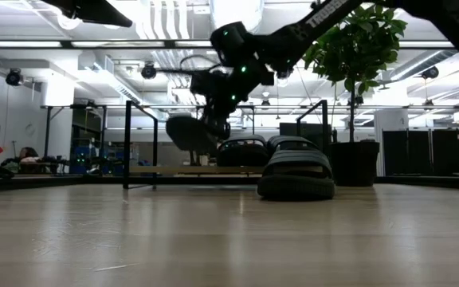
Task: Pick and place slides into the shelf
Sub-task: Put the top left black slides on the shelf
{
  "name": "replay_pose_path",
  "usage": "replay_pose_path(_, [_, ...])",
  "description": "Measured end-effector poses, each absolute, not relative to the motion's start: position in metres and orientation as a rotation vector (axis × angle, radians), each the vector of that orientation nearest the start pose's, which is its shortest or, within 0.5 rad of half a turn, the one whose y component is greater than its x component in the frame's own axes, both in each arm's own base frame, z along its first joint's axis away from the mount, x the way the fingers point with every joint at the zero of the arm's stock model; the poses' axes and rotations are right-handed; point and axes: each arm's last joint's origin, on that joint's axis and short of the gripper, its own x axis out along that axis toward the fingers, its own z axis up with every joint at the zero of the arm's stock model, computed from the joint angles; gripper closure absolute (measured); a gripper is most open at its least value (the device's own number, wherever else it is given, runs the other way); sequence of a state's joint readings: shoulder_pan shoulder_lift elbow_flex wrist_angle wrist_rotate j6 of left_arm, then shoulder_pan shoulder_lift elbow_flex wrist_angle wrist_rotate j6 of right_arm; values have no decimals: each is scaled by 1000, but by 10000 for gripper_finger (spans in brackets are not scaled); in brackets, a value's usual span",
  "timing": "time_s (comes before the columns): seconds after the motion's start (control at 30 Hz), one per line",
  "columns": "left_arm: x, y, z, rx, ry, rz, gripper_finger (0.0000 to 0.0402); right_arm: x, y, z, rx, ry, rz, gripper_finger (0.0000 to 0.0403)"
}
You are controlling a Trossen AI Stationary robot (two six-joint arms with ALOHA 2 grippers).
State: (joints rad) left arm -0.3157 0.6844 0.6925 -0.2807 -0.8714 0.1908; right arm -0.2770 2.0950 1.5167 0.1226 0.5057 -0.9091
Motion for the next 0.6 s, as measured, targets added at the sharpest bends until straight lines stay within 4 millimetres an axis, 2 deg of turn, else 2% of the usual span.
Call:
replay_pose_path(0.17, [142, -23, 306, 342, 286, 530, 240, 458, -142, 199, -929, 866, -514, 394])
replay_pose_path(0.43, [139, -22, 300, 340, 285, 530, 240, 456, -143, 204, -904, 904, -519, 393])
replay_pose_path(0.6, [136, -21, 302, 333, 274, 531, 240, 454, -142, 203, -904, 932, -502, 371])
